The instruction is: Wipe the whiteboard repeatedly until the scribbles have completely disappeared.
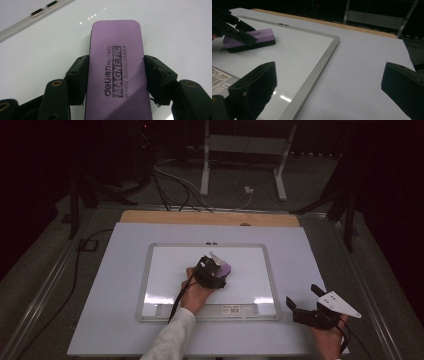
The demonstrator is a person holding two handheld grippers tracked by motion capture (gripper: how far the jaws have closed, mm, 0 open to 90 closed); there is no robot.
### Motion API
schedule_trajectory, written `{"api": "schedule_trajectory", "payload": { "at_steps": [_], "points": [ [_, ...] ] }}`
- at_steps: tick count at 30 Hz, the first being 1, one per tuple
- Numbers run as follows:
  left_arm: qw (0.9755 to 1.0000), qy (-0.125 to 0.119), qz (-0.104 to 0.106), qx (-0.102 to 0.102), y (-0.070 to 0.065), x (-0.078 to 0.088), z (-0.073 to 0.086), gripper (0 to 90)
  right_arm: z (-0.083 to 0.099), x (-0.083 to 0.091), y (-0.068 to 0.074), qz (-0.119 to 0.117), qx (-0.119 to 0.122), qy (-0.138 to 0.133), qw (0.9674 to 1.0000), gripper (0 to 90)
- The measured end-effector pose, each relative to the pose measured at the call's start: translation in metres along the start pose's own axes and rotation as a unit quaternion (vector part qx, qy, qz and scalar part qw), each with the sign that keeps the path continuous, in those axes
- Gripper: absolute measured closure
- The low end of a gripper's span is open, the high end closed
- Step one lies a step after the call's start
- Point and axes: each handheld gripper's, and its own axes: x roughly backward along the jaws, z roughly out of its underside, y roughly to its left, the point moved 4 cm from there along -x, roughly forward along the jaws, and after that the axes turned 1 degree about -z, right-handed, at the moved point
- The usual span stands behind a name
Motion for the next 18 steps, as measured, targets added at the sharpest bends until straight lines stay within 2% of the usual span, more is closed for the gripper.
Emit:
{"api": "schedule_trajectory", "payload": {
  "at_steps": [2,4,6,9,11,13,18],
  "points": [
    [0.9997,0.000,-0.016,0.020,0.010,-0.001,0.000,41.5,0.000,-0.001,-0.001,0.001,0.000,0.001,1.0000,0.7],
    [0.9982,0.000,-0.037,0.046,0.020,-0.002,0.001,41.5,0.000,-0.001,-0.001,0.001,-0.001,0.001,1.0000,0.7],
    [0.9952,0.004,-0.062,0.075,0.030,-0.001,0.003,41.5,0.000,0.000,-0.001,0.002,-0.001,0.000,1.0000,0.7],
    [0.9892,0.004,-0.091,0.115,0.043,0.002,0.007,41.5,0.000,0.001,-0.002,0.003,-0.003,0.000,1.0000,0.7],
    [0.9862,-0.001,-0.098,0.133,0.050,0.006,0.010,41.5,0.000,0.000,-0.002,0.003,-0.003,0.000,1.0000,0.7],
    [0.9850,-0.007,-0.092,0.146,0.055,0.010,0.012,41.6,0.001,0.000,-0.003,0.003,-0.004,0.000,1.0000,0.7],
    [0.9847,-0.020,-0.086,0.151,0.058,0.022,0.015,41.5,0.000,-0.001,-0.002,0.004,-0.004,0.000,1.0000,0.7]
  ]
}}
